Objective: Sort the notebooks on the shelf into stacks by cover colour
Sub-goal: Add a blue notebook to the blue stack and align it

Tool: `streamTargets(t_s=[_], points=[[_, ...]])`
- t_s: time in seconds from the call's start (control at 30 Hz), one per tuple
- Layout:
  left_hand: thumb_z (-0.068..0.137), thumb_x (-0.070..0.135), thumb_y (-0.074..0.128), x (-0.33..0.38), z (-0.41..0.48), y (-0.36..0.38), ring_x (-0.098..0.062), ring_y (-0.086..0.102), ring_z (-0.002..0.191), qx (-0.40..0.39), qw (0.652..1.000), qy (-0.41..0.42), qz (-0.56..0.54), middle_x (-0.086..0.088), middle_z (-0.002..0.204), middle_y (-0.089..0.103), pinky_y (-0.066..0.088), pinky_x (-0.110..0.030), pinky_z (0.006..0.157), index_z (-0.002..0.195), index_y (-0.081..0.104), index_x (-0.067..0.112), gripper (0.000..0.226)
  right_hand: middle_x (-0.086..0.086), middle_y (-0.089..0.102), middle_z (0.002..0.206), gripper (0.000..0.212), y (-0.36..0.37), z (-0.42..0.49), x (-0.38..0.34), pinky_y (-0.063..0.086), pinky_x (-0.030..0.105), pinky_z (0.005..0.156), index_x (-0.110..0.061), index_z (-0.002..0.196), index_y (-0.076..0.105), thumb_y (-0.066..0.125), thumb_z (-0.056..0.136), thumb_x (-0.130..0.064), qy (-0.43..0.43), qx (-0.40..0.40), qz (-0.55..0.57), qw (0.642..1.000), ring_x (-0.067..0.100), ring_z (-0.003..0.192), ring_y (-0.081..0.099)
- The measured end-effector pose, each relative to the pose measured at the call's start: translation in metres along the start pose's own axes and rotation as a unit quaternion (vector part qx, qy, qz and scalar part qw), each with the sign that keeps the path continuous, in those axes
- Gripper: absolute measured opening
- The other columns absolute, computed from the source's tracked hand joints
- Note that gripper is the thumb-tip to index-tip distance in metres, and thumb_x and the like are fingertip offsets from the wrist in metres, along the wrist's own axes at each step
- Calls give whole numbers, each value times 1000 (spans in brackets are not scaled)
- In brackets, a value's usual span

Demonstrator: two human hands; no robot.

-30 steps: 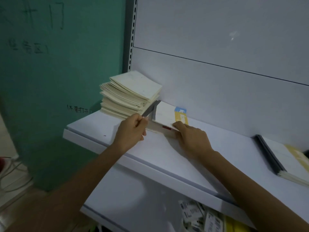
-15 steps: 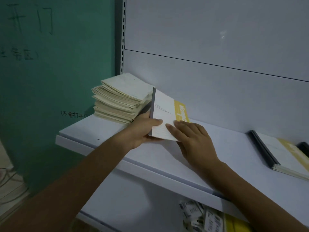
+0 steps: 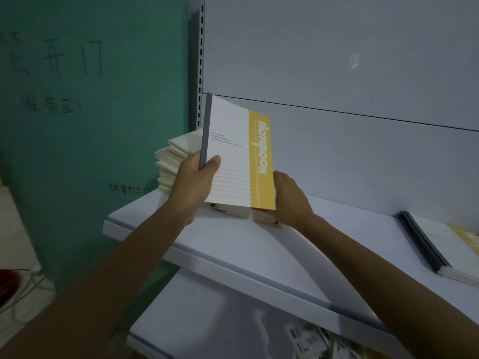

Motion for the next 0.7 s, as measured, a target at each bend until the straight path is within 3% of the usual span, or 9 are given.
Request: streamTargets(t_s=[0.07, 0.13, 0.27, 0.33, 0.4, 0.53, 0.63, 0.7], points=[[99, 17, 47, -2, -3, -8, -3, 65, 94, 9, 1000, -9, 9, 13, 99, 68, 51, -20, 77, 109, 61, 24, 19, 10, 51, 131, 76, 17, 5, -9, 47, 40, 89, -20, 139, 42, 37, 78, -65, -35, -72, -51, 995, 30, 118, 50], [99, 17, 47, -6, -7, -16, -8, 65, 97, 5, 1000, -21, 18, 8, 105, 69, 52, -24, 81, 118, 60, 19, 23, 7, 54, 127, 78, 33, -2, -17, 45, 40, 93, -29, 137, 43, 18, 76, -72, -61, -112, -104, 986, 29, 115, 51], [99, 18, 47, -14, -14, -29, -12, 66, 99, -22, 998, -39, 35, 8, 104, 70, 53, -29, 86, 114, 62, 19, 21, 6, 61, 106, 33, 33, -21, -20, 41, 32, 73, -14, 110, 59, 47, 91, -38, -78, -34, -105, 991, 25, 99, 57], [99, 19, 47, -18, -17, -33, -12, 67, 99, -29, 998, -53, 35, 8, 103, 70, 52, -31, 87, 106, 62, 24, 18, 4, 61, 97, 23, 23, -30, -20, 39, 30, 64, -13, 99, 58, 44, 95, -30, -74, -18, -49, 996, 22, 85, 55], [99, 19, 47, -22, -18, -36, -14, 66, 100, -35, 997, -66, 30, 6, 106, 70, 52, -33, 89, 107, 62, 24, 18, -1, 60, 94, 25, 14, -36, -18, 40, 31, 63, -17, 95, 56, 36, 98, -33, -68, -22, -19, 997, 18, 79, 51], [99, 19, 47, -23, -15, -40, -15, 66, 99, -28, 995, -93, -12, 4, 108, 69, 53, -31, 84, 117, 59, 20, 21, -1, 61, 107, 35, 7, -36, -9, 48, 38, 75, -24, 113, 57, 31, 99, -42, -67, -76, -2, 995, 22, 90, 57], [99, 17, 47, -22, -10, -41, -10, 66, 91, -5, 992, -108, -59, 7, 101, 69, 54, -25, 73, 114, 59, 21, 19, 5, 59, 120, 36, 10, -30, -7, 47, 38, 76, -20, 128, 50, 30, 102, -34, -68, -87, -77, 991, 30, 97, 58], [99, 18, 47, -22, -9, -39, -11, 66, 91, 8, 989, -123, -84, 6, 101, 69, 54, -28, 73, 113, 60, 22, 19, 6, 59, 121, 34, 12, -26, -6, 41, 35, 74, -20, 130, 49, 33, 102, -28, -48, -87, -48, 994, 30, 99, 57]])
Point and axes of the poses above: each hand's wrist, its own z-axis towards the middle knuckle, its own y-axis out of the palm, x = y × z, the point moved 1 cm from there along z, towards the middle knuckle
